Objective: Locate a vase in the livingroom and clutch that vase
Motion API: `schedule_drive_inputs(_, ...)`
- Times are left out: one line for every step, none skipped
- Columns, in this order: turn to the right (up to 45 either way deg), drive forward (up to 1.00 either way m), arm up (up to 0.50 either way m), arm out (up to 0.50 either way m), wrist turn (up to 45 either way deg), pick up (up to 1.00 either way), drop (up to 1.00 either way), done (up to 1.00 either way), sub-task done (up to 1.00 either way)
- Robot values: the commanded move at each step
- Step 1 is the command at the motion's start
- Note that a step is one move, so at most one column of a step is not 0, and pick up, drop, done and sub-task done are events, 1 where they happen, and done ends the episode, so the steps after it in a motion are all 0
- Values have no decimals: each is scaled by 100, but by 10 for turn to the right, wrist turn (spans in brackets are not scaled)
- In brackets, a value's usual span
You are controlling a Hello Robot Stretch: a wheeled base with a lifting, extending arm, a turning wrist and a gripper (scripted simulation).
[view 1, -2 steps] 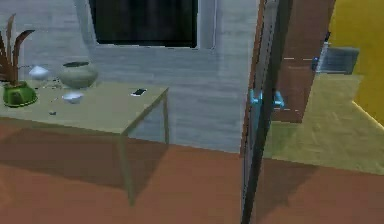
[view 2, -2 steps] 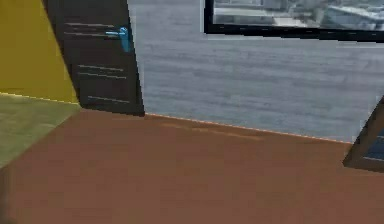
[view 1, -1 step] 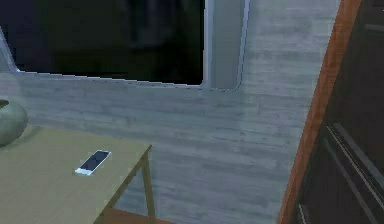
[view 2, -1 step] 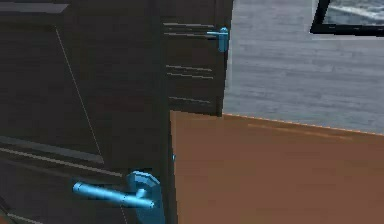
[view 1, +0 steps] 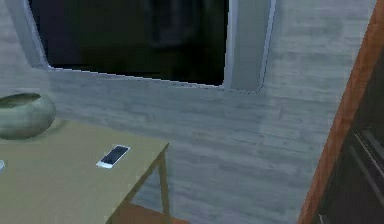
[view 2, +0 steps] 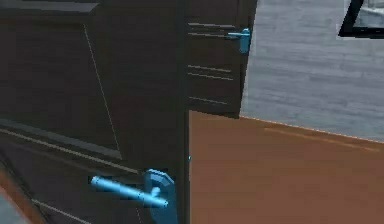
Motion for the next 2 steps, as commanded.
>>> schedule_drive_inputs(0,30,0,0,0,0,0,0,0)
schedule_drive_inputs(-450,0,0,0,0,0,0,0,0)
